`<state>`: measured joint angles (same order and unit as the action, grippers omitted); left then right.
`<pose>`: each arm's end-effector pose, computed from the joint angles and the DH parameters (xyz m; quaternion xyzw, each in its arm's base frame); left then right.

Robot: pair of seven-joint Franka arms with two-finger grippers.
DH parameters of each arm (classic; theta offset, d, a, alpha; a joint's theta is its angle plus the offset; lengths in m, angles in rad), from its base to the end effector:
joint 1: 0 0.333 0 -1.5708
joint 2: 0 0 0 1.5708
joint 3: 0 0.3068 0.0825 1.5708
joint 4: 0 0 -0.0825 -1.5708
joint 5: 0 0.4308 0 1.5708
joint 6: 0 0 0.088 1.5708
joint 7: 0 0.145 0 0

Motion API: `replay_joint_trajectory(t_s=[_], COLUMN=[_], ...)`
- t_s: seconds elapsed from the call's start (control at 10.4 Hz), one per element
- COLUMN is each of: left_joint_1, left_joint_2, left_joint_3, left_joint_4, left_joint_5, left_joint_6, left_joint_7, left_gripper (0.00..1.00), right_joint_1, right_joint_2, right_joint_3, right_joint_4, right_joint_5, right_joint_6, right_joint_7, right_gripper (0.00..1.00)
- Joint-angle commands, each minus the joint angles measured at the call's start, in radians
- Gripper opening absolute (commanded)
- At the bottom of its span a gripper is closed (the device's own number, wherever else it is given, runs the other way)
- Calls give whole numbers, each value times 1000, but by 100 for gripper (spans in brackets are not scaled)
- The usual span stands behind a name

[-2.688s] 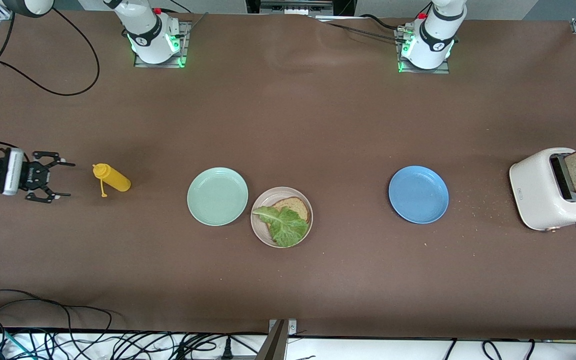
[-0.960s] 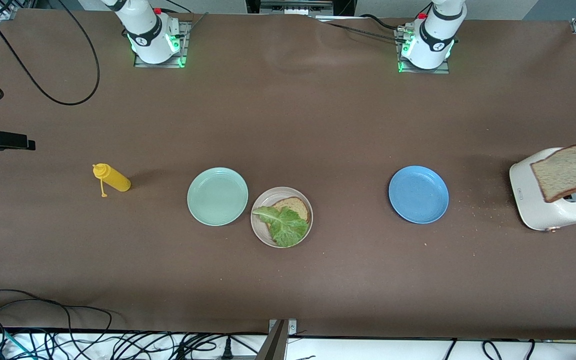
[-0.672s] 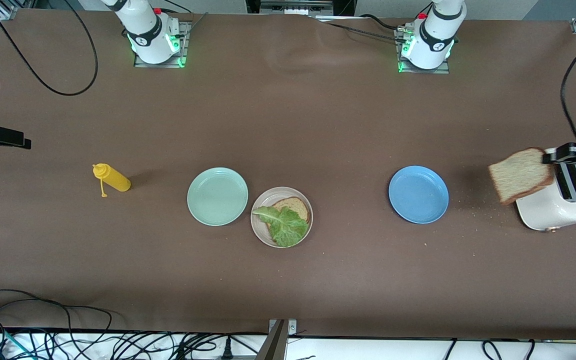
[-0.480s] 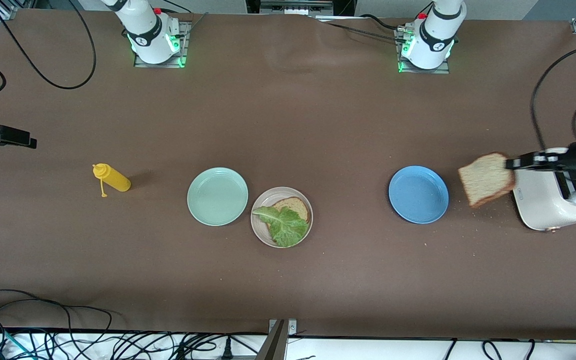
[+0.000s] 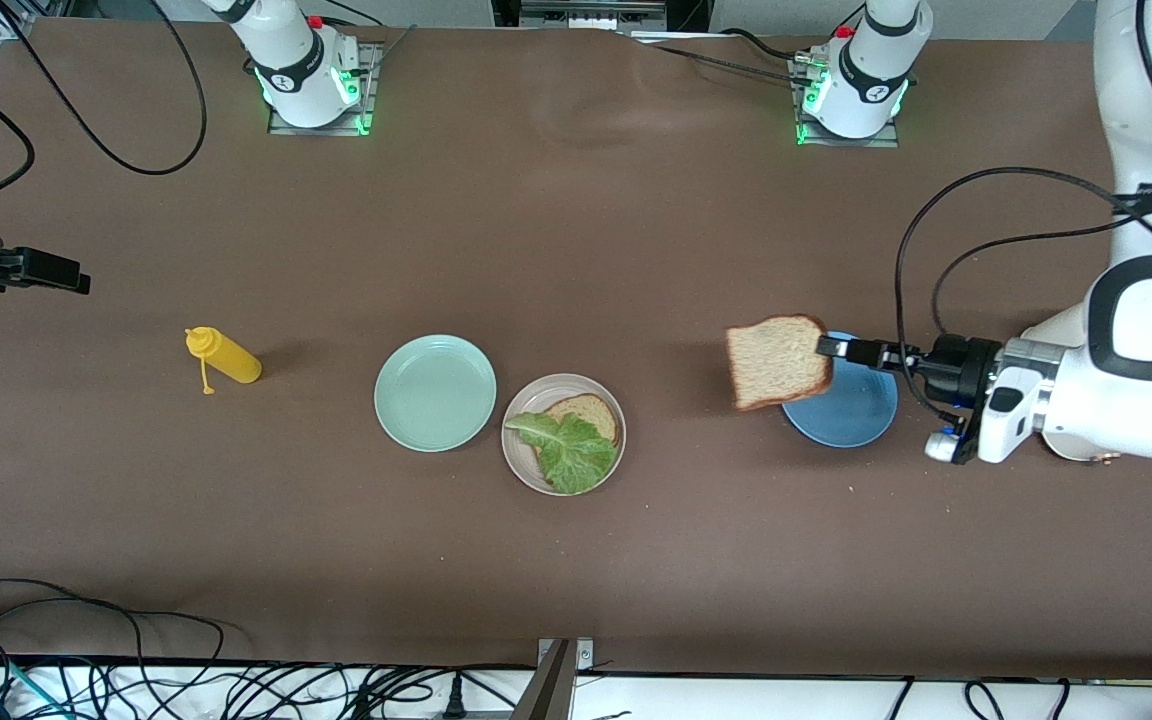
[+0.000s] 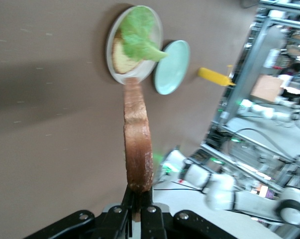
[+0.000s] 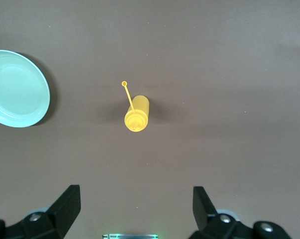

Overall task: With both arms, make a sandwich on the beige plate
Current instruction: 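Carry the bread slice over the beige plate and lower it onto the lettuce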

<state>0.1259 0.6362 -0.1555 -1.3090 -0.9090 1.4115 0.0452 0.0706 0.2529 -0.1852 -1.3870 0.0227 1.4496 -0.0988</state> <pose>0.7039 -0.1224 0.3522 0.8469 0.0161 -0.2253 0.4814 0.6478 -0.0593 0.5053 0.9956 -0.0068 -0.0936 0.0019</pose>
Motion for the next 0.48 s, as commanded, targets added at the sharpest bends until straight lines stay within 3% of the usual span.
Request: replay_joint_trajectory(t_s=[0.0, 0.38], left_joint_1=[-43, -126], left_joint_2=[68, 108], left_joint_3=[8, 10], left_joint_4=[36, 22], left_joint_5=[-157, -290], left_joint_6=[21, 157], left_joint_7=[33, 39], left_gripper=[0, 0], right_joint_1=[5, 2], right_joint_2=[-23, -21], right_joint_3=[6, 4], right_joint_4=[-29, -29], right_joint_5=[-20, -18], right_joint_6=[17, 18], right_joint_7=[16, 14], right_gripper=[100, 100])
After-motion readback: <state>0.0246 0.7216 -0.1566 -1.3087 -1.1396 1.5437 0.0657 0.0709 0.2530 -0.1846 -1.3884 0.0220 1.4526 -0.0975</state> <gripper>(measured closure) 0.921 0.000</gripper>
